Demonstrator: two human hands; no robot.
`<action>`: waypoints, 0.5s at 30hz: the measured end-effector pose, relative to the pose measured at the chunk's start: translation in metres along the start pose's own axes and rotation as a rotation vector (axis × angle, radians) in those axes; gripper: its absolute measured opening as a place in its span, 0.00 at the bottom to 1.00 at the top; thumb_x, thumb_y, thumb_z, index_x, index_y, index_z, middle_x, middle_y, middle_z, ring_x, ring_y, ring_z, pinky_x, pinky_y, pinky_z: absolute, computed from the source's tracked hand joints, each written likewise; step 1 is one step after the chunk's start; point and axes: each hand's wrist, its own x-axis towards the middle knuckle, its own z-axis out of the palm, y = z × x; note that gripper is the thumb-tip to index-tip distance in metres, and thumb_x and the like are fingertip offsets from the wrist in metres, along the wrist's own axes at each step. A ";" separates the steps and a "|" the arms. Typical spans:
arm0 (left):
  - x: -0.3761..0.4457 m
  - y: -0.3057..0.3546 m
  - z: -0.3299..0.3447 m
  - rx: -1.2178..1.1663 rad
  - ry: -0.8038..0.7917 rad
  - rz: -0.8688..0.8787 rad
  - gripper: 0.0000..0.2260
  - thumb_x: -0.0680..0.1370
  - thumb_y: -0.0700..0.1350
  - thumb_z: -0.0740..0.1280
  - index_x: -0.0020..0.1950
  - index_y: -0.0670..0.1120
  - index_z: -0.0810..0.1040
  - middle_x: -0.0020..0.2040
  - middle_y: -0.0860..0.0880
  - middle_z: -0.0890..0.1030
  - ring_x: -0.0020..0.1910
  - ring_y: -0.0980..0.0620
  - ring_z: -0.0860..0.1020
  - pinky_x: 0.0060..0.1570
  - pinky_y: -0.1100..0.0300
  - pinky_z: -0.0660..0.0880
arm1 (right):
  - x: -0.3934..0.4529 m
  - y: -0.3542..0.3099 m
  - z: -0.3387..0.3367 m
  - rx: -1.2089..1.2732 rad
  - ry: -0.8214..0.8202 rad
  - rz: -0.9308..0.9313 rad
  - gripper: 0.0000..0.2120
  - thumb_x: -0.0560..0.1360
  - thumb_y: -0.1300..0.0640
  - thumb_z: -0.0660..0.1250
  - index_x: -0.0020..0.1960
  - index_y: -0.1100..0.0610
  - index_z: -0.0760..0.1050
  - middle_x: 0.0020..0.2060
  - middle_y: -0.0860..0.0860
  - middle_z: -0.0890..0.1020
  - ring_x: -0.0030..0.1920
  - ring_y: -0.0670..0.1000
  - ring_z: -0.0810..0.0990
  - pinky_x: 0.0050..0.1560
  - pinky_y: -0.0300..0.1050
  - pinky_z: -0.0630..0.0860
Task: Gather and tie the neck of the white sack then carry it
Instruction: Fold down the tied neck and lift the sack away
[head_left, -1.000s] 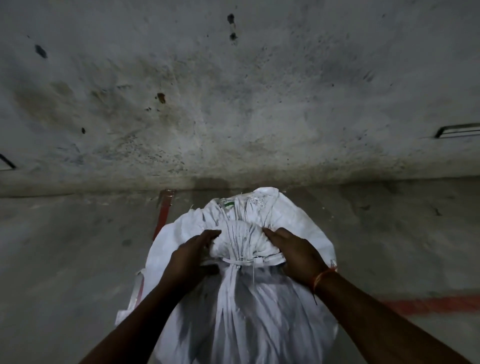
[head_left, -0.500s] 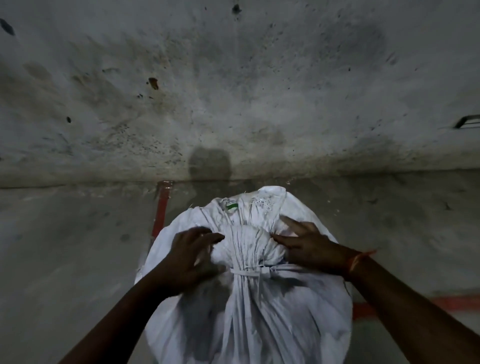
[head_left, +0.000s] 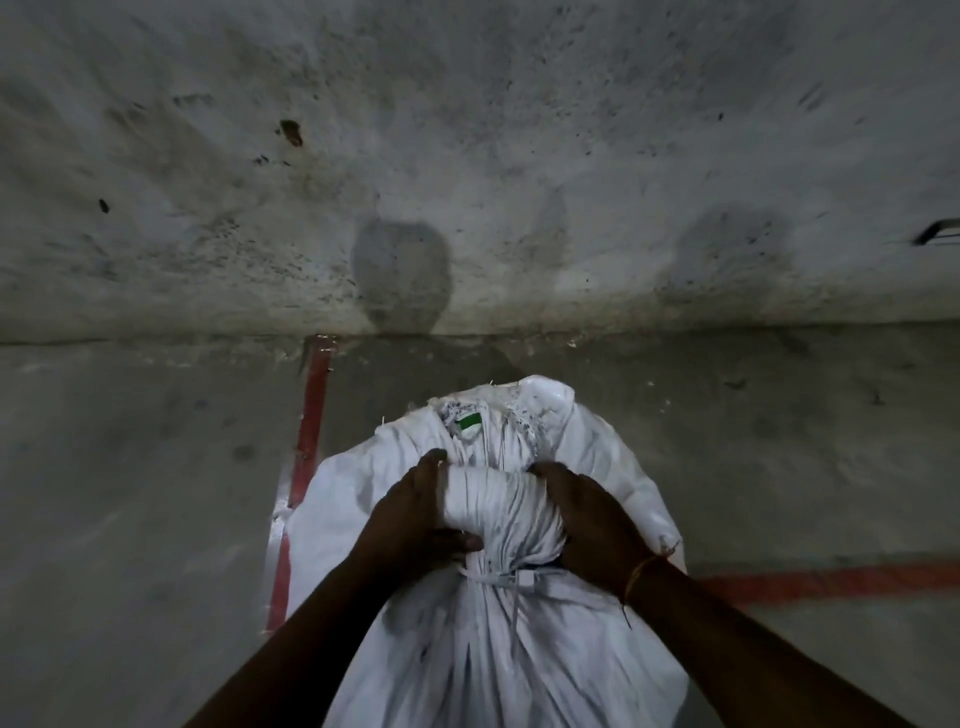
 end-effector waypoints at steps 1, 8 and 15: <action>0.002 0.001 -0.003 -0.024 -0.011 -0.016 0.54 0.57 0.67 0.77 0.77 0.47 0.61 0.72 0.48 0.73 0.70 0.47 0.73 0.69 0.53 0.70 | 0.002 -0.003 -0.003 0.101 0.017 0.032 0.41 0.69 0.50 0.75 0.76 0.54 0.59 0.64 0.48 0.76 0.61 0.47 0.77 0.63 0.42 0.75; -0.004 0.004 -0.031 0.014 0.026 0.013 0.34 0.57 0.72 0.69 0.55 0.52 0.77 0.51 0.54 0.84 0.52 0.53 0.81 0.54 0.53 0.77 | 0.010 -0.014 -0.031 0.304 0.026 0.181 0.19 0.69 0.59 0.74 0.60 0.54 0.80 0.52 0.45 0.84 0.55 0.43 0.81 0.56 0.31 0.75; -0.037 0.052 -0.076 -0.111 -0.027 0.118 0.21 0.62 0.65 0.74 0.40 0.48 0.82 0.39 0.55 0.85 0.40 0.62 0.80 0.45 0.54 0.78 | -0.004 -0.055 -0.109 0.398 -0.049 0.204 0.09 0.71 0.63 0.71 0.38 0.50 0.81 0.32 0.43 0.82 0.33 0.34 0.80 0.36 0.35 0.75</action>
